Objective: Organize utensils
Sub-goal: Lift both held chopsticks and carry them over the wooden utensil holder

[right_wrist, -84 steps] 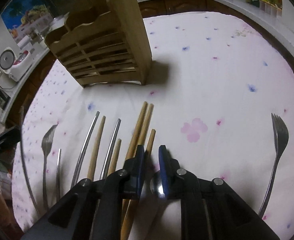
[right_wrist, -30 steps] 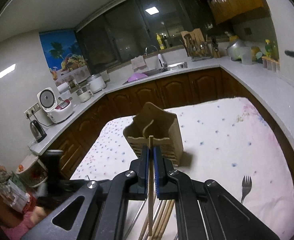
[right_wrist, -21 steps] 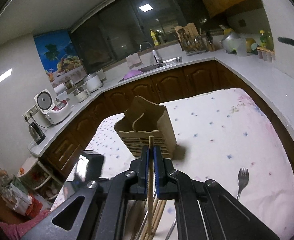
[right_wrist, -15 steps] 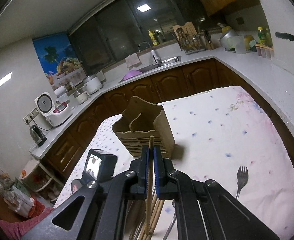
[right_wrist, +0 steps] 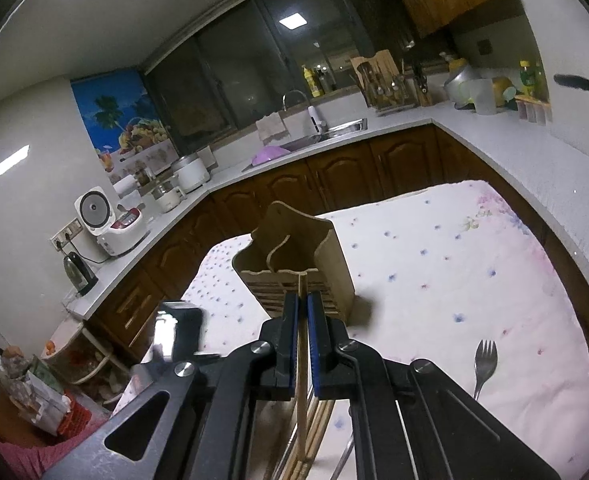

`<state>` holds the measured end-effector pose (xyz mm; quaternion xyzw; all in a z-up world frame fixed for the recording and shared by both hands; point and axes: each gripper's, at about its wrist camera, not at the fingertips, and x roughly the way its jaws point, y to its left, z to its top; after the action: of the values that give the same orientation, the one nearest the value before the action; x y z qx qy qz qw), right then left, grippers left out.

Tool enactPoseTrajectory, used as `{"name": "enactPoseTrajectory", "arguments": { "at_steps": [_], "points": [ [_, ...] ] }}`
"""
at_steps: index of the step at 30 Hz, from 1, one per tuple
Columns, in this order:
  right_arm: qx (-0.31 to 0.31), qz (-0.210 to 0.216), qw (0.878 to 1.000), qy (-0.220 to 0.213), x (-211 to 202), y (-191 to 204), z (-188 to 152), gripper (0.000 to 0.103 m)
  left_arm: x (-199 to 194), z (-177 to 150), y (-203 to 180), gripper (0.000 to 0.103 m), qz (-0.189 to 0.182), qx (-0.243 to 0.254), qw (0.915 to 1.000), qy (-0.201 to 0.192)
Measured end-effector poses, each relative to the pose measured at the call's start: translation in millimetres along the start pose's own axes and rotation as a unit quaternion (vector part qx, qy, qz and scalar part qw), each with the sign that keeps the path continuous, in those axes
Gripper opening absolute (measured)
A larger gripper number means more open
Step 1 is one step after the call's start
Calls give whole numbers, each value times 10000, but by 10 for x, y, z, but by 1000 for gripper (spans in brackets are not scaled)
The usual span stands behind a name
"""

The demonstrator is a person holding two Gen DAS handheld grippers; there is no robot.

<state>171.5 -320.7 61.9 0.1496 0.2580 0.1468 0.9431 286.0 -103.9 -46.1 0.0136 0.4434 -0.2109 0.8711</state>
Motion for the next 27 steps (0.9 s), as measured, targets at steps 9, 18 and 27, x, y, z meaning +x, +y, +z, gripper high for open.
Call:
{"name": "enactPoseTrajectory", "arguments": {
  "at_steps": [9,18,27],
  "points": [
    [-194,49,9997,-153,-66,184,94,5,-961,71,66,3,-354,-244,9937,-1037],
    [-439,41,9986,-284,-46,381,230,5,-1364,221,184,3,-345,-310,9859,-1609],
    [-414,53,9982,-420,31,398,313,5,-1592,308,235,3,-271,-379,9761,-2122]
  ]
}}
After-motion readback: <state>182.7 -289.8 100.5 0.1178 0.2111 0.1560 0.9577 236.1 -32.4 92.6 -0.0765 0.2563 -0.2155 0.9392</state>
